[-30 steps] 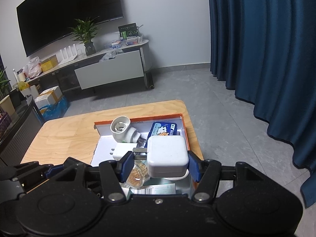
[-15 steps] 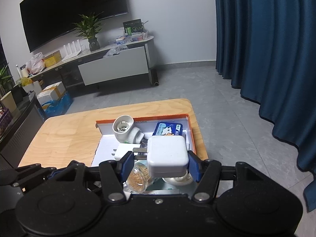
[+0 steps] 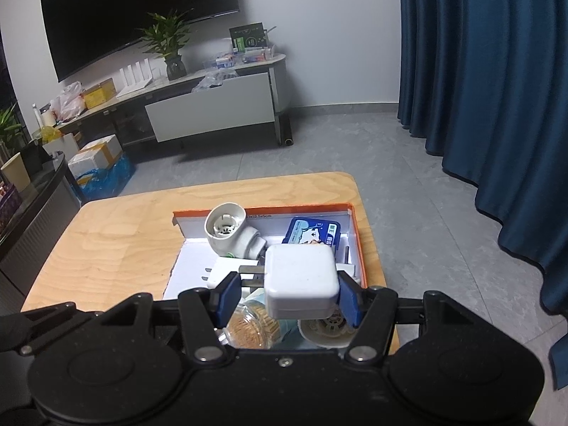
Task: Organize rigid objects
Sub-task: 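Lower white charger into box and open right tool while left tool lowers black charger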
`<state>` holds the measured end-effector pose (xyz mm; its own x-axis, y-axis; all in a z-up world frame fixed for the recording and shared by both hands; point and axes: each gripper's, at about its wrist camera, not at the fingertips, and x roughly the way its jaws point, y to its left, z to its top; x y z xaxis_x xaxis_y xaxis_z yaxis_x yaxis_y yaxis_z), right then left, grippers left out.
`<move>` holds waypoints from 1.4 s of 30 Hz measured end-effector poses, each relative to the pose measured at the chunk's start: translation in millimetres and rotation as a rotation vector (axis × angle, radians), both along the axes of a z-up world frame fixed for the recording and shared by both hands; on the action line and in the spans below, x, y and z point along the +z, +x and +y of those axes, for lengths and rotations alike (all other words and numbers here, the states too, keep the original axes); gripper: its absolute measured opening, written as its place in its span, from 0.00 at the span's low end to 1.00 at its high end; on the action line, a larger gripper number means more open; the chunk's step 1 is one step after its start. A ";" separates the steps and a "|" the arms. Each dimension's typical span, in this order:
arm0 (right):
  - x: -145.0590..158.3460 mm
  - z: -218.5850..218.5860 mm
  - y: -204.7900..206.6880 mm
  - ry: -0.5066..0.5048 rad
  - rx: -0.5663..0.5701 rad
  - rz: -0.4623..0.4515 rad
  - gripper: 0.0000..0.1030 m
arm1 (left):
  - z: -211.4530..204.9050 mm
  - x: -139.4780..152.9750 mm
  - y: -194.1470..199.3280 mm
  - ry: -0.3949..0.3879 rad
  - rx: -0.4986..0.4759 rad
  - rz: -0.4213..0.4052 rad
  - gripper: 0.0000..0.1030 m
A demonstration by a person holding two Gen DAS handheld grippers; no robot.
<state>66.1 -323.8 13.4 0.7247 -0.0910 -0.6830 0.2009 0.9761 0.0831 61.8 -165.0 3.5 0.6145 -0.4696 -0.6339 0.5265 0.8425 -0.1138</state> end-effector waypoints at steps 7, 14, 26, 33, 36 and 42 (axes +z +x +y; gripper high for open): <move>-3.3 1.5 14.7 -0.024 0.020 -0.024 0.69 | -4.5 -3.6 1.6 0.008 -0.005 0.009 0.60; 15.2 -11.5 -6.0 -0.038 -0.044 -0.111 0.74 | -7.6 -6.6 1.8 0.015 -0.010 0.014 0.60; 18.0 -25.6 -56.6 -0.026 -0.133 -0.120 0.75 | -19.2 -8.0 -2.9 -0.019 -0.035 0.015 0.76; 19.1 -22.4 -76.9 -0.018 -0.142 -0.125 0.75 | -0.1 -1.4 -6.2 -0.011 0.042 0.013 0.83; 21.4 -19.8 -86.8 -0.015 -0.143 -0.132 0.75 | 7.0 4.8 -13.5 0.001 0.060 0.004 0.86; 19.8 -13.1 -108.0 -0.005 -0.129 -0.119 0.76 | 20.5 13.4 -30.4 0.022 0.117 -0.009 0.97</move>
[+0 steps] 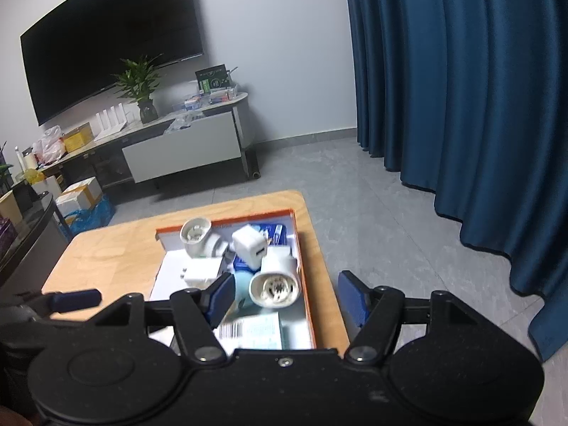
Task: Organize rigid objects
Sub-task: 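Lower white charger into box and open right tool while left tool lowers black charger, then open left tool releasing black charger into box and withdraw both tools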
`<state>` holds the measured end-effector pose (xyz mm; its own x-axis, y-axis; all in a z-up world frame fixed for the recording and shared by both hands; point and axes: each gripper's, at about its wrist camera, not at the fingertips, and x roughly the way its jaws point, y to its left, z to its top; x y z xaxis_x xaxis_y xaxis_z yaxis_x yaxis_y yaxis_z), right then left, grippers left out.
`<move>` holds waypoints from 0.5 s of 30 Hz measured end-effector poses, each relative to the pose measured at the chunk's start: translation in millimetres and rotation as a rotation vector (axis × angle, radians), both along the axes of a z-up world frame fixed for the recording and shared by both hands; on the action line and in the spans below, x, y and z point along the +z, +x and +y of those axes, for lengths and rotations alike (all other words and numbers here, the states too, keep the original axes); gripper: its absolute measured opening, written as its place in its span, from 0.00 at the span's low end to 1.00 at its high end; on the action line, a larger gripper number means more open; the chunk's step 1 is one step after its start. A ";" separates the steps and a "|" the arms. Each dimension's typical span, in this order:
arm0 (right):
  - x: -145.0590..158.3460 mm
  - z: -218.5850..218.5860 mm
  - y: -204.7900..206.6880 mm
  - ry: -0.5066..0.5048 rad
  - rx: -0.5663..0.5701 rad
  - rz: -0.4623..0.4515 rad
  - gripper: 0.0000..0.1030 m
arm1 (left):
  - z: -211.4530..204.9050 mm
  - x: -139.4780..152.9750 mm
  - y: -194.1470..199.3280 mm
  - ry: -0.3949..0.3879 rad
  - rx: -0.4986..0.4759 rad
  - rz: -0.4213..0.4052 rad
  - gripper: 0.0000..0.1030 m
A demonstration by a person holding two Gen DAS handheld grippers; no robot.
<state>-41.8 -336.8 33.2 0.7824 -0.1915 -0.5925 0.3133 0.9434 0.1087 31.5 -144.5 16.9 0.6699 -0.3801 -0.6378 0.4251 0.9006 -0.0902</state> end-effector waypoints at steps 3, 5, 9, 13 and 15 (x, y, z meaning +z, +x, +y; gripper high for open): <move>-2.0 4.8 -8.9 0.001 0.017 0.009 0.76 | 1.0 1.2 -8.8 0.028 0.026 -0.004 0.99; -2.9 7.8 -15.3 0.002 0.027 0.012 0.76 | 1.3 2.0 -14.9 0.042 0.040 -0.005 1.00; -4.1 11.6 -25.5 0.004 0.037 0.016 0.77 | 4.0 3.0 -24.4 0.055 0.068 -0.001 1.00; -6.7 15.3 -31.8 0.004 0.053 0.029 0.77 | 5.8 3.2 -32.9 0.086 0.101 -0.009 1.00; -8.9 17.4 -35.2 0.007 0.064 0.031 0.78 | 7.1 2.1 -35.4 0.088 0.111 -0.002 1.00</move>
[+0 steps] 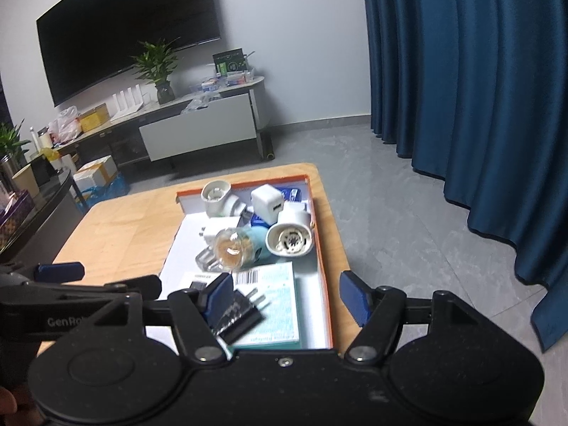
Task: Organize rigid objects
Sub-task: 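Open left tool releasing black charger into box and withdraw both tools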
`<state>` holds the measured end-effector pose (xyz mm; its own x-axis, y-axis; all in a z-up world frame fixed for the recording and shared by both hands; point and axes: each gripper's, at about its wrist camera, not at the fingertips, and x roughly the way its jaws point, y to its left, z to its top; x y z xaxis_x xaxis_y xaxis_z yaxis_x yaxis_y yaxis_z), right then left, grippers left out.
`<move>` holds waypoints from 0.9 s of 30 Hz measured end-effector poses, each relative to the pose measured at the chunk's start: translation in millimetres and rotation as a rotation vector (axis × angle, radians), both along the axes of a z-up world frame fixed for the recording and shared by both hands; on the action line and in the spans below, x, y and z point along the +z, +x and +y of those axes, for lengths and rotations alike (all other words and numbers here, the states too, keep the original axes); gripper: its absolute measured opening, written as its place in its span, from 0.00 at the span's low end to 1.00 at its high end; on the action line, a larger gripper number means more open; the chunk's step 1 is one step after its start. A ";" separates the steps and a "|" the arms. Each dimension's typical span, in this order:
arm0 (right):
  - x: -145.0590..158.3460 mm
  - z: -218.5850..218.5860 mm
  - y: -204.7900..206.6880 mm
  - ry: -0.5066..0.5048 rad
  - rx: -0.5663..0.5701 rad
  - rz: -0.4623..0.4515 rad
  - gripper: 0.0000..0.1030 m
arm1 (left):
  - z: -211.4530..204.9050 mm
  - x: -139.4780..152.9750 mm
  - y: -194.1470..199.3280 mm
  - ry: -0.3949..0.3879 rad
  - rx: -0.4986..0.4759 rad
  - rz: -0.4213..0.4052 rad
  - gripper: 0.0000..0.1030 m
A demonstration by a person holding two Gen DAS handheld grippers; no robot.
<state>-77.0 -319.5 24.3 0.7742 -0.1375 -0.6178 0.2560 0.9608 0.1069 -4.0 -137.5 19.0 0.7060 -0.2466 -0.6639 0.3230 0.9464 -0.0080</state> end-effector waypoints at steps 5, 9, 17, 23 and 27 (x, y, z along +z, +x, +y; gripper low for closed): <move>-7.0 5.1 -5.9 0.007 0.009 0.020 0.78 | 2.8 -5.0 -5.2 0.005 0.018 0.027 1.00; -10.3 6.7 -9.7 0.008 0.012 0.028 0.78 | 1.9 -7.2 -10.0 0.021 0.026 0.029 1.00; -10.4 8.1 -12.9 0.001 0.011 0.029 0.78 | 5.1 -7.4 -14.0 0.013 0.029 0.031 1.00; -11.2 9.2 -13.4 0.000 0.014 0.031 0.78 | 4.9 -9.8 -14.3 0.019 0.029 0.039 1.00; -12.0 9.3 -14.3 -0.003 0.014 0.035 0.78 | 4.1 -11.8 -13.0 0.024 0.024 0.051 1.00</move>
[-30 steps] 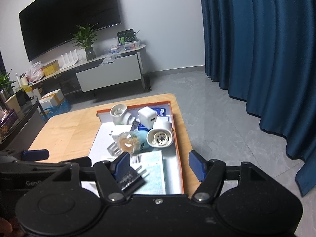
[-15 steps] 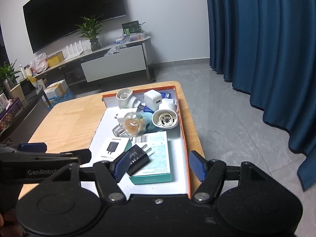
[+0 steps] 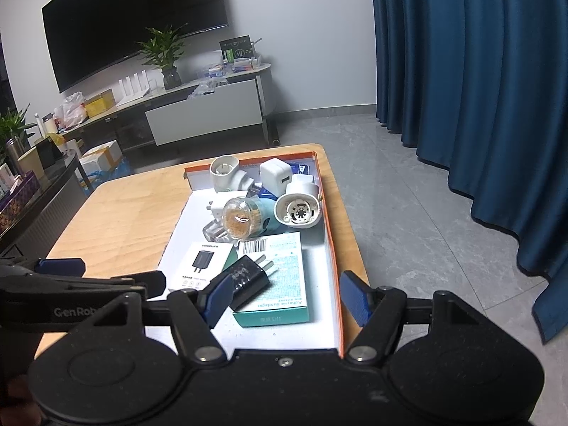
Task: Organize rigid objects
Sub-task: 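Open left tool releasing black charger into box and withdraw both tools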
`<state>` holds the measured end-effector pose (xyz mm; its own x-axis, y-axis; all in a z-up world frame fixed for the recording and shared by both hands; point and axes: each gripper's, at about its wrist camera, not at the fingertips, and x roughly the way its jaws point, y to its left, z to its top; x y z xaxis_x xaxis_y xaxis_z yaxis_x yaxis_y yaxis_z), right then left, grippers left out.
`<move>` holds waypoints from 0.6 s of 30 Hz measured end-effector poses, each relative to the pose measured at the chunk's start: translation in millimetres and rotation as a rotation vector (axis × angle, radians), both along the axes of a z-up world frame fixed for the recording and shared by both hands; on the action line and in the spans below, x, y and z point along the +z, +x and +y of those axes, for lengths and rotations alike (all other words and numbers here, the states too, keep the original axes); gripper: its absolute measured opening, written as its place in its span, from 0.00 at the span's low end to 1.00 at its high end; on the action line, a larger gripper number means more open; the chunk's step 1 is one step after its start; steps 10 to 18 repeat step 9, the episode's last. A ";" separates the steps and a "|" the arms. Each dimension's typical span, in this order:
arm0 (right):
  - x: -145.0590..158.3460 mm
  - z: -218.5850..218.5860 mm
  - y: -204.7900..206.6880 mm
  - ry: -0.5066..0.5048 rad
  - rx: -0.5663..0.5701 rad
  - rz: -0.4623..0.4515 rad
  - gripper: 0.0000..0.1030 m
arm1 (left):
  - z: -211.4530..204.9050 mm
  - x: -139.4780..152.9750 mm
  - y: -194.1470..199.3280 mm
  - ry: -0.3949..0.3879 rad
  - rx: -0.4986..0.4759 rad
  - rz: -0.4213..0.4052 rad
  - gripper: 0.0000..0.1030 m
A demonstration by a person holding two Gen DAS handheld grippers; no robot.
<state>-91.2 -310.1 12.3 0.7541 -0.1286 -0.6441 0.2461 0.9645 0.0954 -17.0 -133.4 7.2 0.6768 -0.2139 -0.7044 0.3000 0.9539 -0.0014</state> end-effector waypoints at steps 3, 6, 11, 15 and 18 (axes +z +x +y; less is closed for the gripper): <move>0.0 0.1 0.0 -0.002 -0.002 0.000 0.78 | 0.5 -0.7 0.0 -0.001 0.002 -0.001 1.00; 0.0 0.4 1.7 0.000 -0.007 -0.001 0.78 | 3.2 -2.1 0.4 -0.004 0.011 0.001 1.00; -0.6 1.1 2.1 -0.005 -0.007 0.003 0.78 | 5.5 -3.4 3.1 -0.010 0.012 0.020 1.00; -0.6 1.1 2.1 -0.005 -0.007 0.003 0.78 | 5.5 -3.4 3.1 -0.010 0.012 0.020 1.00; -0.6 1.1 2.1 -0.005 -0.007 0.003 0.78 | 5.5 -3.4 3.1 -0.010 0.012 0.020 1.00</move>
